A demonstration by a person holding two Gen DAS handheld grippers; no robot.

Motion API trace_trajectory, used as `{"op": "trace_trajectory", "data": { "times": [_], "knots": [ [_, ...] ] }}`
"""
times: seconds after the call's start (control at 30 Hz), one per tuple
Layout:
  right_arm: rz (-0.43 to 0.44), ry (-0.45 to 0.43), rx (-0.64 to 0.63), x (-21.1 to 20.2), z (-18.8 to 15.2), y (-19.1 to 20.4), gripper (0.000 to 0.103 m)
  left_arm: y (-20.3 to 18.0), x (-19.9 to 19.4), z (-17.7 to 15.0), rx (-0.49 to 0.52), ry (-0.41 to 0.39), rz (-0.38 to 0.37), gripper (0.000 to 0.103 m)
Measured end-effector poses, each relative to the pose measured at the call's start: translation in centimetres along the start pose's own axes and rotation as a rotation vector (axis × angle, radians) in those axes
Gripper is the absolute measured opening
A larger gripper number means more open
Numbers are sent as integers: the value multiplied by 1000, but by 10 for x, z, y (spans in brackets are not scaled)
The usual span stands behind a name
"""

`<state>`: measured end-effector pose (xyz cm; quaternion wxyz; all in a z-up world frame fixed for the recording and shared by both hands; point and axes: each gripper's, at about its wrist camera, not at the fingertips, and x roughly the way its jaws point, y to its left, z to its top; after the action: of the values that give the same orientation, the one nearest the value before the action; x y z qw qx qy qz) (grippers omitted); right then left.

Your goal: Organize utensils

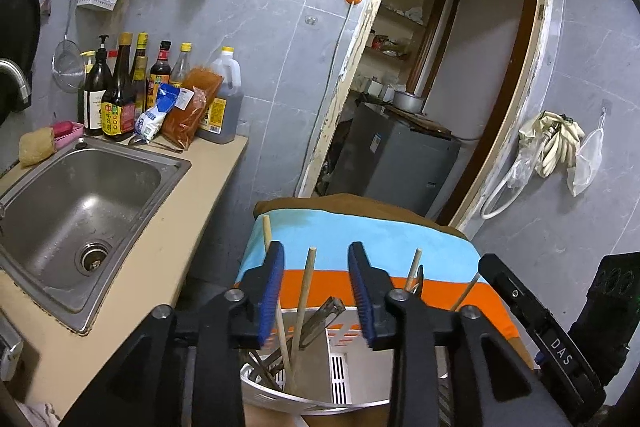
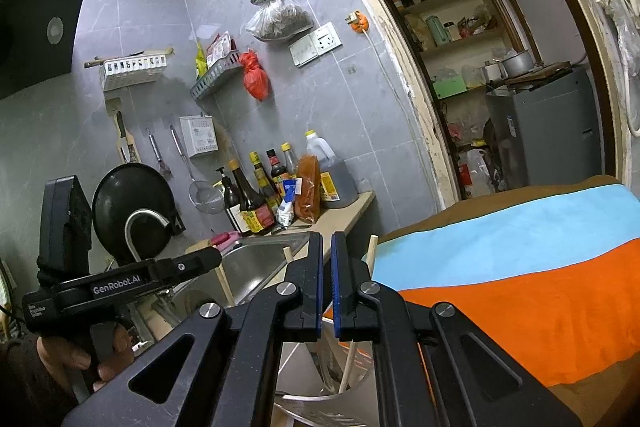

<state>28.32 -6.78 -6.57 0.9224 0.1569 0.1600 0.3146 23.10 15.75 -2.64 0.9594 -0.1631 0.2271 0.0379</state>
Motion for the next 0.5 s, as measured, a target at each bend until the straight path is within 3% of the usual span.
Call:
{"op": "trace_trajectory", "data": {
  "times": [0.17,0.3,0.37,0.43,0.5],
  "knots": [
    [-5,6,0,0,0,0,4,1,-1,0,-2,-9,4,38],
    [-19,13,-4,-2,-2,-2,4,2,-4,0,-4,-21,6,46],
    [-28,13,-5,-3,-2,-2,14,3,-5,0,-2,-23,6,49],
    [-27,9,-2,-4,-1,-2,31,3,-6,0,2,-26,8,53],
    [-37,3,-10,-7,0,0,33,3,-7,0,10,-30,11,57]
  ]
}}
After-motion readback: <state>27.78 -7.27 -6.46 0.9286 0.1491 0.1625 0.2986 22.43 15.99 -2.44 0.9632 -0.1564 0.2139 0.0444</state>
